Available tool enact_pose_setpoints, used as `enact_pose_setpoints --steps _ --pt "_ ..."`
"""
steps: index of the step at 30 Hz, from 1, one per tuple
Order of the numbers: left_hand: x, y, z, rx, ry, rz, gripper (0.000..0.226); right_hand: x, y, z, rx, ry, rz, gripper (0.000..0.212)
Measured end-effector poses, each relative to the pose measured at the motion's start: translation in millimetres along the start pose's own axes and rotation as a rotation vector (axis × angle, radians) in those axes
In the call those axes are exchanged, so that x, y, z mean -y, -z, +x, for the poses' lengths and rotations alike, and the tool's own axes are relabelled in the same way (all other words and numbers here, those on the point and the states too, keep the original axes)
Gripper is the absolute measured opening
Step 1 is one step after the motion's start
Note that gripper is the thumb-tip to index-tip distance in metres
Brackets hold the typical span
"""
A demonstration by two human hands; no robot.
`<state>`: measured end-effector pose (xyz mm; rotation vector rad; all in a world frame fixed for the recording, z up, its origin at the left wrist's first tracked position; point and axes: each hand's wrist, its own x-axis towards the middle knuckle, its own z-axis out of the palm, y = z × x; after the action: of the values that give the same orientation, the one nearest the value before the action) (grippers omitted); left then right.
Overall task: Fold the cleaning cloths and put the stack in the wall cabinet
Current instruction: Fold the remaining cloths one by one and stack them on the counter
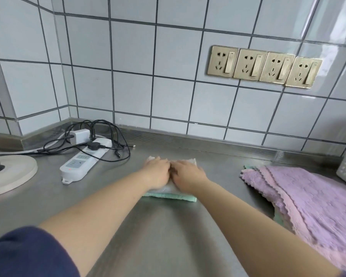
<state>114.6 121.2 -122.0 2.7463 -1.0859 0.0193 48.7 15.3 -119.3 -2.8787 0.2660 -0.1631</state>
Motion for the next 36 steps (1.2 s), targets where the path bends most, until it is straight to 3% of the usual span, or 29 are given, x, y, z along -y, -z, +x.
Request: enact_pose_setpoints --steps 5,11,15,18,25,26,27,33,36 --pt "9 -9 -1 0.093 0.114 0.005 0.056 -15 -15 -4 0.066 -0.13 0.027 0.055" --pt "13 -10 -2 0.103 0.135 -0.031 0.062 -17 -16 -6 0.084 -0.182 0.028 0.062" --pt "6 0 -7 0.079 0.13 0.064 0.057 -19 -8 -17 -0.037 -0.17 0.073 0.058" --pt "-13 18 -13 0.065 0.062 0.015 0.043 -41 7 -38 -0.194 -0.172 0.184 0.046" --pt "-106 32 -23 -0.086 -0.151 -0.298 0.031 -100 67 -119 -0.316 -0.141 0.236 0.028" --pt "-194 27 -29 -0.059 -0.278 -0.343 0.03 -152 102 -189 -0.373 -0.248 0.203 0.028" --pt "-215 26 -31 -0.06 -0.306 -0.342 0.03 -167 109 -203 -0.408 -0.253 0.167 0.027" --pt "-259 9 -42 0.025 -0.414 -0.338 0.03 -211 130 -238 -0.412 -0.349 0.121 0.029" --pt "-262 -4 -45 0.093 -0.481 -0.278 0.033 -217 134 -251 -0.302 -0.324 0.086 0.022"
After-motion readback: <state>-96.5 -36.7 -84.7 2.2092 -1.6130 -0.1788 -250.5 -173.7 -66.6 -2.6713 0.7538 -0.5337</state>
